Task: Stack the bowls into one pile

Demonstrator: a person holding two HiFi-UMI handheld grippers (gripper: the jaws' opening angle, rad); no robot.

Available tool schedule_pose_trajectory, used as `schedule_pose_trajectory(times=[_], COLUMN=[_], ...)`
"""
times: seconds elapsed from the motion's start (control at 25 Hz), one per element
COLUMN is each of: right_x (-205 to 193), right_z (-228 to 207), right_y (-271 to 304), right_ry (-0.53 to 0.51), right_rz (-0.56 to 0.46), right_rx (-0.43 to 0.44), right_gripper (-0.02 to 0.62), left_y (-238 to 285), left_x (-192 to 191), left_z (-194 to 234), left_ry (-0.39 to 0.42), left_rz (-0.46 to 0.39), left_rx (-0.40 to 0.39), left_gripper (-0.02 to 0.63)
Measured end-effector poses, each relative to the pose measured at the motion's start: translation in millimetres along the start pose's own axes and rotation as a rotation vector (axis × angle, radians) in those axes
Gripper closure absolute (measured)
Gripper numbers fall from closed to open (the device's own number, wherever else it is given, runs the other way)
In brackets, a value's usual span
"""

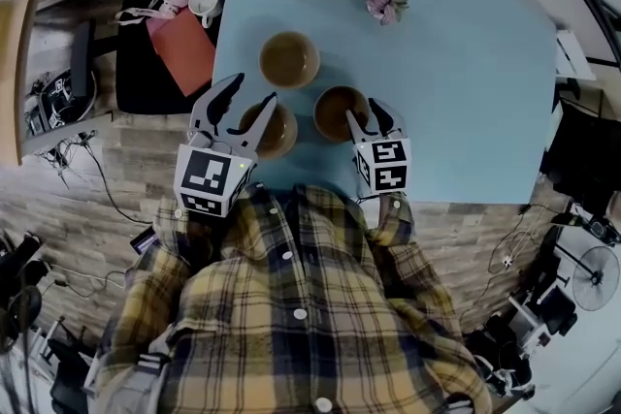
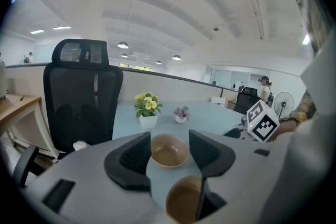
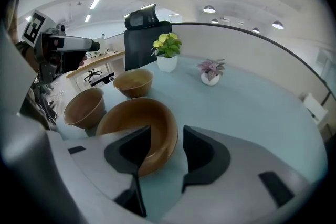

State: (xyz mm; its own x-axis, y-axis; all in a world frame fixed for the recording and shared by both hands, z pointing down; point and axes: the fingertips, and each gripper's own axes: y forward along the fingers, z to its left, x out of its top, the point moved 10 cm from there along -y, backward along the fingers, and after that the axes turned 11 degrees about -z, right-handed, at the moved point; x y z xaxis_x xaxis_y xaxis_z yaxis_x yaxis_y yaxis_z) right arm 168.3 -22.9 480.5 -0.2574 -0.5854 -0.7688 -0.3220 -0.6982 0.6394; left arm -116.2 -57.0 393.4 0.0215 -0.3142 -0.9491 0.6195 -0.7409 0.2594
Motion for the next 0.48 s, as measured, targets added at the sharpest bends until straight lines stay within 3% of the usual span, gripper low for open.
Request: schedule_pose_trajectory(times=[0.2, 0.48], right_x=[-3.9, -6.2], right_z=[-1.9, -1.9], right_y=[6.2, 5.9], right_ry=[0.006, 0.002], right_rz=[0.023, 0.031], right_rx=[-0.009, -0.032], right_gripper=[0.42, 0.537], left_y=[2.7, 5.1], left_x=[-4.4, -8.5], left_z=[4.7, 7.6], left_ry=[0.003, -0.007], left_rz=[0.016, 0.025], left_rx=[-0.002, -0.014], left_gripper=[0.388, 0.391])
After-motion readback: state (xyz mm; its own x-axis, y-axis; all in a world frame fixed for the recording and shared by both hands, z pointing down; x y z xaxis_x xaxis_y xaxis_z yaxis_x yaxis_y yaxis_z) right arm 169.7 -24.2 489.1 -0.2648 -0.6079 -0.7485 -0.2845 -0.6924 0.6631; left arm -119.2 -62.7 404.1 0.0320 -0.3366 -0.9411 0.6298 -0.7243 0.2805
